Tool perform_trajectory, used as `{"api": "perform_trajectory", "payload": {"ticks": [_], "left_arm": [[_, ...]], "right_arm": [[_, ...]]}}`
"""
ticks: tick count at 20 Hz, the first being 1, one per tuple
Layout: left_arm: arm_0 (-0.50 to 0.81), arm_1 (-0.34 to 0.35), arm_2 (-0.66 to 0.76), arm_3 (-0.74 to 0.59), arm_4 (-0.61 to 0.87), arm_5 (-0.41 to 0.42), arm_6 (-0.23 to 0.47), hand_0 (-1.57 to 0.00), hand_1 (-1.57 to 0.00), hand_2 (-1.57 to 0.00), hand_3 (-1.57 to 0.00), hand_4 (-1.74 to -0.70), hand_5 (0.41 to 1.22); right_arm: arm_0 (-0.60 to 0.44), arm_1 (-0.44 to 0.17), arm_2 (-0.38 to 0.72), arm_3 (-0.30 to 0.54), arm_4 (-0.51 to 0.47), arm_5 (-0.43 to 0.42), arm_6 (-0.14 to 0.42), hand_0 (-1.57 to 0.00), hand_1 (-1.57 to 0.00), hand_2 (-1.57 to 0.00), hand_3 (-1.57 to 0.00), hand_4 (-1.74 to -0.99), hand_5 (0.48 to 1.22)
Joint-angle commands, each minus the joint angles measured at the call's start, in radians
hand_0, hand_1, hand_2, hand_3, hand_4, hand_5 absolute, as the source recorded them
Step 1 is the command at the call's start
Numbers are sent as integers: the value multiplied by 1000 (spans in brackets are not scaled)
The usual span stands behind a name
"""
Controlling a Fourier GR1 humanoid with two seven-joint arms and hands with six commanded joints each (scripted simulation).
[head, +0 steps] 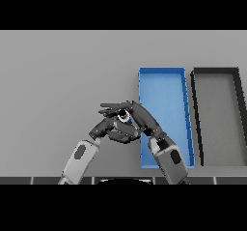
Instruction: Pick up the blue pipe and place it into the blue bin.
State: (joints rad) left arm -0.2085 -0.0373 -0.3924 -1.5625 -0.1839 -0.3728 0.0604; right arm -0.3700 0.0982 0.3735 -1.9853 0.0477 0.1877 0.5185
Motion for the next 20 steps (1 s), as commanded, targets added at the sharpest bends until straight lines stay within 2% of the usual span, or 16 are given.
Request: {"api": "perform_trajectory", "payload": {"ticks": [1,3,5,7,9,11,13,15,17,18,20], "left_arm": [[-8,-3,3,1,5,-2,18,-25,-23,-22,-20,-922,482],[-21,-1,12,14,9,-6,38,-16,-14,-14,-12,-913,470],[-28,-6,11,24,7,-6,43,-10,-9,-9,-8,-908,456],[-5,-5,-5,4,5,-12,29,-6,-5,-5,-5,-906,445],[-14,0,9,14,13,-15,44,-3,-3,-3,-3,-906,437],[8,3,-3,6,5,-16,38,-2,-2,-2,-1,-905,433],[-5,12,10,-9,12,-16,60,-1,-1,-1,0,-898,430],[-3,11,4,-16,16,-21,60,0,0,0,0,-890,425],[-10,12,12,-5,14,-17,63,0,0,0,0,-890,415],[-8,21,14,-6,10,-17,41,0,0,0,1,-886,412],[-15,28,16,11,-1,-13,31,1,1,1,1,-877,412]], "right_arm": [[-19,5,-17,-10,-16,-4,9,-1571,-1571,-1571,-1570,-1741,1221],[-71,34,-66,-40,-80,-33,62,-1571,-1571,-1571,-1571,-1741,1221],[-140,10,-119,-40,-144,-54,91,-1571,-1571,-1571,-1571,-1741,1221],[-234,-88,-173,-10,-267,-94,90,-1571,-1571,-1571,-1571,-1741,1221],[-361,-181,-228,0,-376,-157,89,-1571,-1571,-1571,-1571,-1741,1221],[-436,-257,-303,7,-362,-218,87,-1571,-1571,-1571,-1571,-1741,1221],[-485,-380,-330,42,-370,-311,91,-1571,-1571,-1571,-1571,-1741,1221],[-482,-468,-371,77,-399,-347,91,-1571,-1571,-1571,-1571,-1741,1221],[-453,-538,-400,97,-429,-369,91,-1571,-1571,-1571,-1571,-1741,1221],[-432,-559,-417,104,-423,-364,91,-1571,-1571,-1571,-1571,-1741,1221],[-328,-608,-456,95,-434,-358,91,-1571,-1571,-1571,-1571,-1741,1221]]}}
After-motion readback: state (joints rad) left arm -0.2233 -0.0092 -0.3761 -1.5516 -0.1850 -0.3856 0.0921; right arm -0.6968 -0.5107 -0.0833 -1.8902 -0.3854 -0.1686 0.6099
